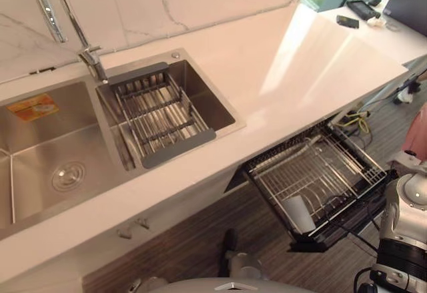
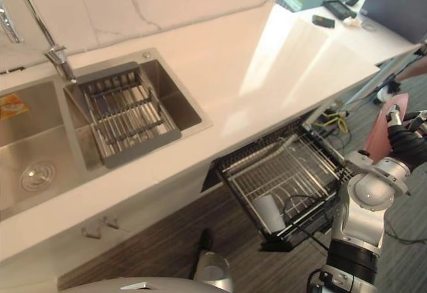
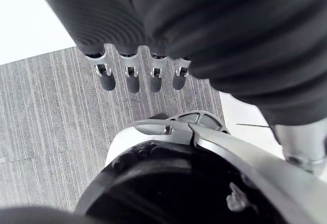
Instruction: Walk over to the sink, pick up the cup, carry it to the dishwasher, place the cup inside the dishwasher, then close the dishwasher door
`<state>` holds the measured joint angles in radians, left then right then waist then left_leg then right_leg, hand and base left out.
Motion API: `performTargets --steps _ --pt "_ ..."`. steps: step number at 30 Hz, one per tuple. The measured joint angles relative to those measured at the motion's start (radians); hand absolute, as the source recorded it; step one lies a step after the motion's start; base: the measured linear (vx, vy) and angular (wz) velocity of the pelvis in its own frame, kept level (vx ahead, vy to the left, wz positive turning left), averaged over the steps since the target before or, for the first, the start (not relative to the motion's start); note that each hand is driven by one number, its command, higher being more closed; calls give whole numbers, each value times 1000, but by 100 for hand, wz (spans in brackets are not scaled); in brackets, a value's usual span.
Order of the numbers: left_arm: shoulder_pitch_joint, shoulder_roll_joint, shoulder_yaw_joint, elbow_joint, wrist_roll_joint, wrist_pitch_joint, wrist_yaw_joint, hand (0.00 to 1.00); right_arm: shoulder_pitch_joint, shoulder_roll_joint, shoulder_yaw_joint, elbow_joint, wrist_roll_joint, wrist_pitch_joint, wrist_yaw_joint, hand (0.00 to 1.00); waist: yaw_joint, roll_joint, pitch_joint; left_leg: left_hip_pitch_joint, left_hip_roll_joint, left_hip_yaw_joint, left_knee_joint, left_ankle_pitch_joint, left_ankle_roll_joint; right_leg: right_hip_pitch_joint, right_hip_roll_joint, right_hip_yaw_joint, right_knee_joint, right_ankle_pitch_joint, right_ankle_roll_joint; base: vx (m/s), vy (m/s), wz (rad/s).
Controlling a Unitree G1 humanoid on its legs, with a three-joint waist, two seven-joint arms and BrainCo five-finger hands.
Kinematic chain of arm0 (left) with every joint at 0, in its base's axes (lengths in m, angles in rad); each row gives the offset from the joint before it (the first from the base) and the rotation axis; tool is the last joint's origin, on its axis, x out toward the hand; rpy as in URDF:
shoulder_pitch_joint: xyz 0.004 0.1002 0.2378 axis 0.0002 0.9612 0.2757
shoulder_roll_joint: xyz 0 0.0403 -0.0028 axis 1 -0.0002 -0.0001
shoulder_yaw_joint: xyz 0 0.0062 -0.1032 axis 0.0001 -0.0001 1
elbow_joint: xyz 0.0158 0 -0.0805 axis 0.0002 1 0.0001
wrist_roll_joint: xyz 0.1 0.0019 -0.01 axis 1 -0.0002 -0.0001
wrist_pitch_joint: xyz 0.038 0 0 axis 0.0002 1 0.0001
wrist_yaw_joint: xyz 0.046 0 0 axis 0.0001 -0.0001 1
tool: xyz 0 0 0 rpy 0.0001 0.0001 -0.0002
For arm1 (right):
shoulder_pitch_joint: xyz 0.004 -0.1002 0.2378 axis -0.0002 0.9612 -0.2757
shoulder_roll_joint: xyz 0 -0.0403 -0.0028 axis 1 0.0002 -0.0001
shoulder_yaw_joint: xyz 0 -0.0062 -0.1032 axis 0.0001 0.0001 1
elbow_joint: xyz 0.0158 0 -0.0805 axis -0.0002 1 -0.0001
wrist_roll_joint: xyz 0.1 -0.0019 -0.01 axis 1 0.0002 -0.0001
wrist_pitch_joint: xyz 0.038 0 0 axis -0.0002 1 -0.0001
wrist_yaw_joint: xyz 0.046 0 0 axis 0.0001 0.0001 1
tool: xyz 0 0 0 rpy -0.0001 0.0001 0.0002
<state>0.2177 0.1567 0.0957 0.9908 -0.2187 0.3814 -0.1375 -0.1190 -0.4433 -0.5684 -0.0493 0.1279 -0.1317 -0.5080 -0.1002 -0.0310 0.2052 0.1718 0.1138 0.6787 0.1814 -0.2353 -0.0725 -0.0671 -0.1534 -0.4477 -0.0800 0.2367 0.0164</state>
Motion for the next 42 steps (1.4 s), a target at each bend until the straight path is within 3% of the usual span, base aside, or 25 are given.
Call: performTargets --steps 6,10,16,25,33,39,42 --pt "-22 -3 -1 -1 3 -12 0 0 -1 13 0 72 -13 11 -25 100 -10 25 58 -23 -7 -19 5 6 11 -9 -13 -12 0 2 2 -39 29 10" --pt "-38 -19 -1 -1 1 -12 -2 0 -16 12 0 79 -19 14 -29 100 -15 61 93 -50 -21 -21 0 16 20 -37 -24 -10 0 15 2 -29 34 3" --pt "-61 -20 -19 -2 -18 -12 -31 0 -68 -11 1 177 -21 39 -30 100 -20 93 138 -72 -40 -35 -15 31 30 -61 -40 -8 0 16 5 -51 44 5" --pt "-92 -23 -35 -22 -61 -12 -67 0 -209 -147 22 337 -19 47 -35 100 -35 157 228 -147 -78 -48 -23 55 53 -149 -81 1 30 38 -4 -54 70 5" --pt "-150 -20 -99 -18 -128 -13 -86 0 -324 -249 131 458 -58 59 -13 100 -16 198 265 -250 -103 -53 -15 72 71 -260 -111 22 49 58 -3 -28 55 5" --pt "-208 -13 -149 5 -167 -21 -83 0 -416 -339 235 589 -75 75 47 100 -4 226 277 -368 -111 -77 23 78 83 -357 -129 26 56 83 -12 -29 54 18" --pt "-236 -8 -181 7 -172 -21 -65 0 -454 -357 282 622 -118 88 69 100 20 242 282 -421 -114 -131 46 76 84 -399 -129 33 55 93 -19 -18 37 3"
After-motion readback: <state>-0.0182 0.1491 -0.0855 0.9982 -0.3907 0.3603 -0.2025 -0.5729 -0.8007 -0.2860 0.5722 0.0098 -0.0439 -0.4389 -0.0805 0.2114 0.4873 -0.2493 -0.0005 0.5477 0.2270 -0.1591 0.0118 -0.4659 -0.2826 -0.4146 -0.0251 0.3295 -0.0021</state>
